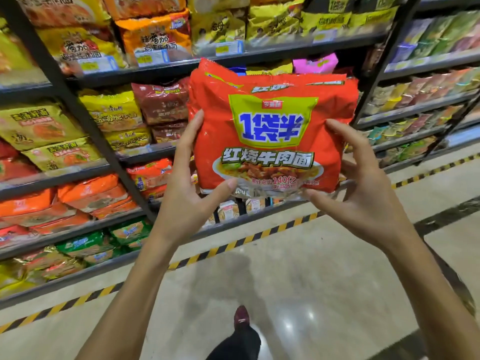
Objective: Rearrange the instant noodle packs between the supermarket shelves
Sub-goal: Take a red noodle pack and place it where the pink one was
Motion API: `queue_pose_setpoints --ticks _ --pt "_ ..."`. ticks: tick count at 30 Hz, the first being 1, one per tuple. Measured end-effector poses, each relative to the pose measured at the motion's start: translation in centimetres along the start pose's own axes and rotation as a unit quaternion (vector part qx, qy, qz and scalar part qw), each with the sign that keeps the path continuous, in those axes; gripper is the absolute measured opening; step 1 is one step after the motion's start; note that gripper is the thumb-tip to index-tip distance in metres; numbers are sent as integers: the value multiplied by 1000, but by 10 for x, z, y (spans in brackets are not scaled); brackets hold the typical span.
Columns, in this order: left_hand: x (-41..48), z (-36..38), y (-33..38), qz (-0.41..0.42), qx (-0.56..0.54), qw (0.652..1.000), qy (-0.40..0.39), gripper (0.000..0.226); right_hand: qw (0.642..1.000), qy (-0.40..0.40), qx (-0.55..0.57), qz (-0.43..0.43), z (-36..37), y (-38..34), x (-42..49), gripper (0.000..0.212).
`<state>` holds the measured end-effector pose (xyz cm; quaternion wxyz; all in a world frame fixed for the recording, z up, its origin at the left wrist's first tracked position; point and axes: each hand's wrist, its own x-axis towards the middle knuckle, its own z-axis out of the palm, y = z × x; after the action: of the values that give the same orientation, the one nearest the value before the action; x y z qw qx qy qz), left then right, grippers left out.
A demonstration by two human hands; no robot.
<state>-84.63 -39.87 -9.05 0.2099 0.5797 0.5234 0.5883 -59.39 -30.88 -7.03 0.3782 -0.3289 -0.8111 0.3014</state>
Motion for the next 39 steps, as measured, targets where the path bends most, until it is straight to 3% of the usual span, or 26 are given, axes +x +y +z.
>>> queue_pose_setpoints --ticks 14,19,27,39 --pt "150 207 -52 3 -73 995 -72 84 988 31 -121 93 -158 145 65 115" --pt "208 267 -61 -9 -53 992 -114 84 979 33 -169 111 -204 208 94 124" --pt "277 372 -101 -16 5 990 -141 81 976 21 -187 107 -266 330 134 122" --pt "354 519 -133 -139 -33 989 -49 82 981 -101 -156 57 -375 492 242 119"
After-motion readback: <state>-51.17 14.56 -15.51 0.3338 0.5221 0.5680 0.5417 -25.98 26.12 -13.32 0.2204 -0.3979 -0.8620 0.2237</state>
